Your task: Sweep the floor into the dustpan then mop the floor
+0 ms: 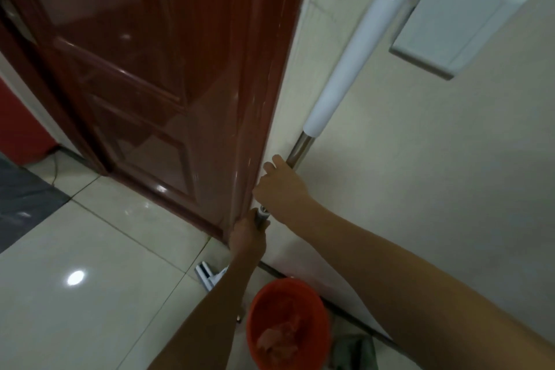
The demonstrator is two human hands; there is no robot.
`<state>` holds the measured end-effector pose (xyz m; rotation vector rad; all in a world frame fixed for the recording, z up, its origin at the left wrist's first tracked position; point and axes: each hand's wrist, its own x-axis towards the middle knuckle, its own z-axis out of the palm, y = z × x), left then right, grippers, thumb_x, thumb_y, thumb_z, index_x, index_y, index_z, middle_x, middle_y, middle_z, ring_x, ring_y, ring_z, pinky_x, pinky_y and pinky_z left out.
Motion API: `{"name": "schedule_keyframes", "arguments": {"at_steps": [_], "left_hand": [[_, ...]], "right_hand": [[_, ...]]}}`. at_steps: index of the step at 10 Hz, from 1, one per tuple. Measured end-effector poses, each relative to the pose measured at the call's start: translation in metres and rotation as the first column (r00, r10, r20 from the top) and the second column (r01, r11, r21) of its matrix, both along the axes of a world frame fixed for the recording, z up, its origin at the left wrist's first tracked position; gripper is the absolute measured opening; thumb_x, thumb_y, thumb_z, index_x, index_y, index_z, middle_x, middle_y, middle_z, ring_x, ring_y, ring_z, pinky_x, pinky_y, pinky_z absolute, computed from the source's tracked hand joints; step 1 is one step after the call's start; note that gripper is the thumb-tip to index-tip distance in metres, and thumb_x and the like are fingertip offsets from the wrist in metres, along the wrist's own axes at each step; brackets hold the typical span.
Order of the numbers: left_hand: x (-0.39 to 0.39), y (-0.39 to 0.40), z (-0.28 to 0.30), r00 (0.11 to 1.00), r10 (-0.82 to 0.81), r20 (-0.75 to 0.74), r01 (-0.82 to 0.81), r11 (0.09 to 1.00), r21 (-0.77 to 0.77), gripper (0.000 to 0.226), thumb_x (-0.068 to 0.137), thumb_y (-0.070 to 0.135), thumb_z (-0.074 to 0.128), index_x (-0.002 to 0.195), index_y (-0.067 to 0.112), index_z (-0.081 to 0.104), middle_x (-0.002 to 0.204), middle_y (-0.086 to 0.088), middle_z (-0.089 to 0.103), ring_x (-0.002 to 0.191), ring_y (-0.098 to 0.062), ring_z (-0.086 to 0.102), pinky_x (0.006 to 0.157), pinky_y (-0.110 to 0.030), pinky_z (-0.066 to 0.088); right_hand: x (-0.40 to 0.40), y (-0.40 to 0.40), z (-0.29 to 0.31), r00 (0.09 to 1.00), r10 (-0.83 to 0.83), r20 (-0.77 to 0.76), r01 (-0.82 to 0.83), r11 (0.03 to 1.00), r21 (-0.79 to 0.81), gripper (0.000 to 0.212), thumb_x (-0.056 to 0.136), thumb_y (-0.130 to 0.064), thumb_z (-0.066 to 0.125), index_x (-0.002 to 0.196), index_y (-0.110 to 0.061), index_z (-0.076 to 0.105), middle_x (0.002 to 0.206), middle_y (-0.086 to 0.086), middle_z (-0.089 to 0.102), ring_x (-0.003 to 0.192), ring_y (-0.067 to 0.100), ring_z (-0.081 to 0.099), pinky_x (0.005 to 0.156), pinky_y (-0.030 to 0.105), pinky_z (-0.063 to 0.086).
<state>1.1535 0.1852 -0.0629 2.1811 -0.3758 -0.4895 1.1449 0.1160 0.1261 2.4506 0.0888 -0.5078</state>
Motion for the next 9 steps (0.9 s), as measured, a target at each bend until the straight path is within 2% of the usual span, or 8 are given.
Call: {"name": "schedule_keyframes", "arguments": {"at_steps": [1,2,4,5,6,7,8,9], "left_hand": [[0.008,-0.006,-0.001,0.999,0.033,-0.025,-0.033,0.999,-0.008,0.018,0.098,0.029,0.063,0.113,0.022,0.067,0.097,0.0,0.072,0.084,-0.021,0.069,0.074,-0.037,0.058],[0.011,-0.011,0.001,0.999,0.019,-0.04,-0.02,1.0,-0.012,0.02,0.096,0.03,0.065,0.114,0.022,0.067,0.089,0.003,0.066,0.079,-0.02,0.064,0.072,-0.036,0.056],[0.016,-0.018,-0.002,0.992,-0.074,-0.1,0.07,0.997,-0.042,0.014,0.095,0.027,0.066,0.107,0.019,0.066,0.085,0.002,0.069,0.073,-0.019,0.068,0.071,-0.045,0.061],[0.013,-0.011,-0.003,0.988,-0.12,-0.097,0.118,0.993,-0.023,0.026,0.097,0.03,0.064,0.121,0.019,0.066,0.084,0.003,0.069,0.062,-0.014,0.062,0.055,-0.03,0.052],[0.011,-0.001,-0.001,0.985,-0.169,-0.036,0.17,0.985,0.032,0.035,0.101,0.035,0.058,0.133,0.02,0.062,0.105,0.0,0.073,0.07,-0.008,0.064,0.059,-0.023,0.05],[0.012,0.017,0.005,0.977,-0.213,-0.018,0.214,0.972,0.098,0.036,0.101,0.033,0.057,0.134,0.021,0.062,0.126,0.0,0.069,0.101,-0.016,0.069,0.086,-0.034,0.057],[0.013,0.042,0.005,0.969,-0.247,0.012,0.242,0.957,0.16,0.028,0.098,0.031,0.058,0.121,0.02,0.07,0.113,-0.002,0.074,0.097,-0.018,0.07,0.085,-0.035,0.058],[0.011,0.07,0.013,0.969,-0.246,-0.011,0.241,0.94,0.243,0.026,0.097,0.032,0.055,0.108,0.019,0.074,0.1,-0.003,0.076,0.088,-0.02,0.071,0.083,-0.035,0.059]], "right_hand": [[0.001,-0.004,-0.004,0.998,-0.017,0.062,0.015,0.999,0.036,0.02,0.093,-0.026,0.065,0.111,-0.018,0.067,0.109,0.0,0.069,0.114,0.026,0.049,0.107,0.042,0.028],[0.0,-0.011,-0.007,0.994,-0.035,0.104,0.028,0.998,0.064,0.017,0.092,-0.024,0.066,0.108,-0.018,0.069,0.106,0.001,0.068,0.113,0.026,0.049,0.109,0.041,0.03],[-0.003,-0.02,-0.013,0.992,-0.084,0.099,0.078,0.995,0.057,0.017,0.091,-0.025,0.066,0.106,-0.018,0.069,0.107,0.003,0.068,0.112,0.026,0.051,0.108,0.043,0.03],[-0.007,-0.019,-0.015,0.992,-0.099,0.083,0.093,0.993,0.073,0.022,0.09,-0.025,0.068,0.11,-0.016,0.067,0.112,0.005,0.067,0.114,0.028,0.052,0.11,0.044,0.03],[-0.011,-0.017,-0.019,0.989,-0.112,0.097,0.104,0.99,0.091,0.024,0.09,-0.024,0.066,0.112,-0.015,0.065,0.113,0.007,0.066,0.112,0.028,0.055,0.107,0.045,0.032],[-0.017,-0.014,-0.017,0.988,-0.127,0.086,0.116,0.986,0.121,0.034,0.09,-0.031,0.066,0.119,-0.014,0.062,0.119,0.008,0.063,0.115,0.029,0.053,0.108,0.046,0.032],[-0.026,-0.008,-0.012,0.992,-0.107,0.074,0.094,0.983,0.156,0.048,0.087,-0.042,0.067,0.123,-0.012,0.06,0.122,0.011,0.061,0.117,0.03,0.051,0.106,0.046,0.032],[-0.038,-0.001,-0.011,0.988,-0.128,0.086,0.105,0.968,0.227,0.044,0.083,-0.038,0.07,0.117,-0.011,0.061,0.117,0.012,0.061,0.113,0.031,0.052,0.1,0.045,0.034]]}}
